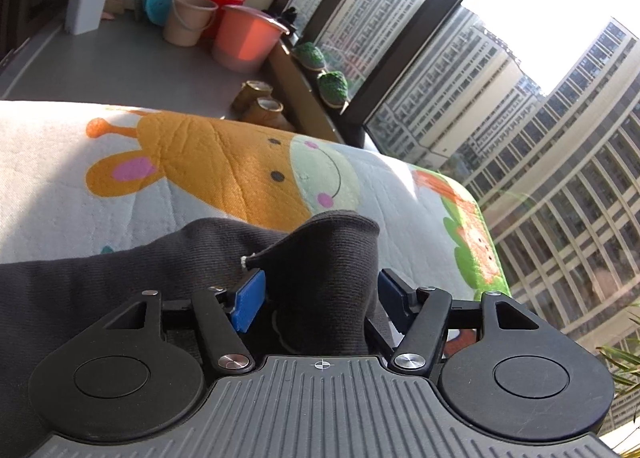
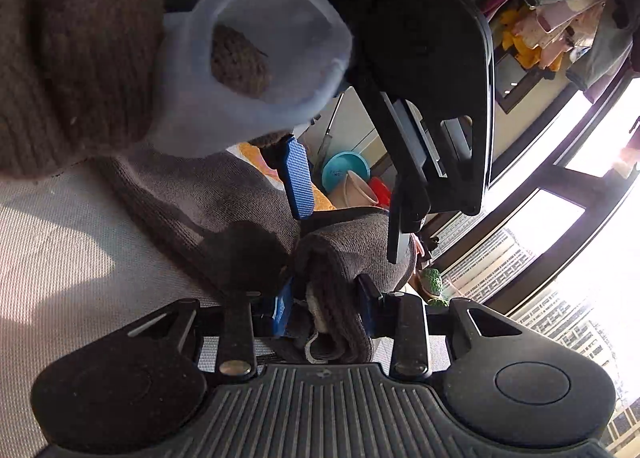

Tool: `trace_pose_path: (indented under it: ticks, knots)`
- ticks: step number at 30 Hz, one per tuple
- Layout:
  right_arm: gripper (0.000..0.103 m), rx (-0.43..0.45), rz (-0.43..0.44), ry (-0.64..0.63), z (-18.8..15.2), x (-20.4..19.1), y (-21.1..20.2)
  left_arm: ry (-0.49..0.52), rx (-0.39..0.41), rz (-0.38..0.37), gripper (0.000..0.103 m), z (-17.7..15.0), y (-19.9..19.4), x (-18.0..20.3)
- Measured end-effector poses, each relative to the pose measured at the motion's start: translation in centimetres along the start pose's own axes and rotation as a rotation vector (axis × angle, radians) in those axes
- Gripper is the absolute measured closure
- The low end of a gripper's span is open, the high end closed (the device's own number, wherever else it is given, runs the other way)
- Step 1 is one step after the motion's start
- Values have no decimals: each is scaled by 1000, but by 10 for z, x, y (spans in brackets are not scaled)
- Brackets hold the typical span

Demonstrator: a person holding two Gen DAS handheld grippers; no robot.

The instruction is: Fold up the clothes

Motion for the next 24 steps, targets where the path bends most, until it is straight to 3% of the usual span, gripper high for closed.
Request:
trace_pose_path:
  ticks: [3, 5, 6, 9, 12, 16, 19, 22, 24]
  knots:
    - [69, -16, 10, 34, -5, 5, -7, -25, -26, 2, 45, -9, 16, -8]
    - [68, -33, 59, 185, -12, 23, -9, -55, -36, -6, 45, -13, 20, -15]
    - [62, -33, 95, 298, -14, 33, -15, -74, -40, -12, 45, -14, 20, -19]
    - [24, -36, 161, 751, -28, 71, -30, -134, -47, -24, 45, -16, 18, -29]
    - [21, -59, 160, 1207, -57, 104, -30, -165, -53, -33, 44, -17, 18, -33]
    - [20, -155, 174, 1494, -94, 102, -19, -166, -52, -32, 43, -18, 17, -33]
    - [24, -194, 148, 1500, -107, 84, -8, -175, -44, -26, 43, -17, 14, -36]
    - [51, -184, 141, 1384, -92, 70, -8, -170, -33, -18, 43, -16, 9, -39]
    - [58, -165, 121, 1260, -77, 69, -7, -150, -11, -8, 37, -13, 1, -40]
Point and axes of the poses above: each gripper's, at about its wrist camera, not at the fingertips, and y roughly the way its jaws point, x to its right, z to its top, the point moved 10 cm from there along y, roughly the way its jaws point, and after that the axes turned 13 degrees about x, right-handed, at the moved point
